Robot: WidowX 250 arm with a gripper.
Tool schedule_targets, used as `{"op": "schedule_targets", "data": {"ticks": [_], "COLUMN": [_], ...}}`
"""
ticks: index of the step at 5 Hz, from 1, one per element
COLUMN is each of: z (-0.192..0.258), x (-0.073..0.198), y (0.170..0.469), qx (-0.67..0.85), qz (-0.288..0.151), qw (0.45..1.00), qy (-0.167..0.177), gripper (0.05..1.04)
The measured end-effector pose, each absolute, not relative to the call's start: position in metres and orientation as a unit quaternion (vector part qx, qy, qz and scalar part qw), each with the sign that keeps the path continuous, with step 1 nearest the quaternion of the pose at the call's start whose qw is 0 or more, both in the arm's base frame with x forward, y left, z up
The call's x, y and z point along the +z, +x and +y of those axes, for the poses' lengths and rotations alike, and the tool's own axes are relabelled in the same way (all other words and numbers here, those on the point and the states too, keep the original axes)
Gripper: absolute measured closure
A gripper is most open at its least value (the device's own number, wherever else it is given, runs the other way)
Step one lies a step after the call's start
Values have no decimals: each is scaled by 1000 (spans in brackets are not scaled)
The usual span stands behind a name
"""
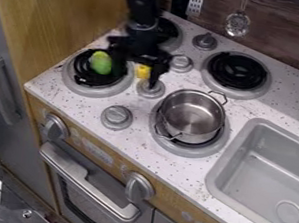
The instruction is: Take the yellow thing and put it above the sink
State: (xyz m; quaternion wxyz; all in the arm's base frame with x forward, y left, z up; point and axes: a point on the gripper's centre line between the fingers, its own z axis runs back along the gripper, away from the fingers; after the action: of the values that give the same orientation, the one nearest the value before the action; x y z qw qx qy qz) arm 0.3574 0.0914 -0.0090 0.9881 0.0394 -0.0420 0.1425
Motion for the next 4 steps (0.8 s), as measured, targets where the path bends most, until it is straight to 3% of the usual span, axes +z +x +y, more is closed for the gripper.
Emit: {"op": "schedule_targets", "data": {"ticks": [1, 2, 3, 4], "z": [85, 92, 109, 145], "x": [-15, -30, -39, -35], "y": [396, 425, 437, 431], "qx": [130, 127, 140, 172], "qz": [-55, -69, -62, -59], "qw": [990, 989, 988, 982], "qy": [17, 20, 26, 45], "gripper": [85, 85, 85, 85]}}
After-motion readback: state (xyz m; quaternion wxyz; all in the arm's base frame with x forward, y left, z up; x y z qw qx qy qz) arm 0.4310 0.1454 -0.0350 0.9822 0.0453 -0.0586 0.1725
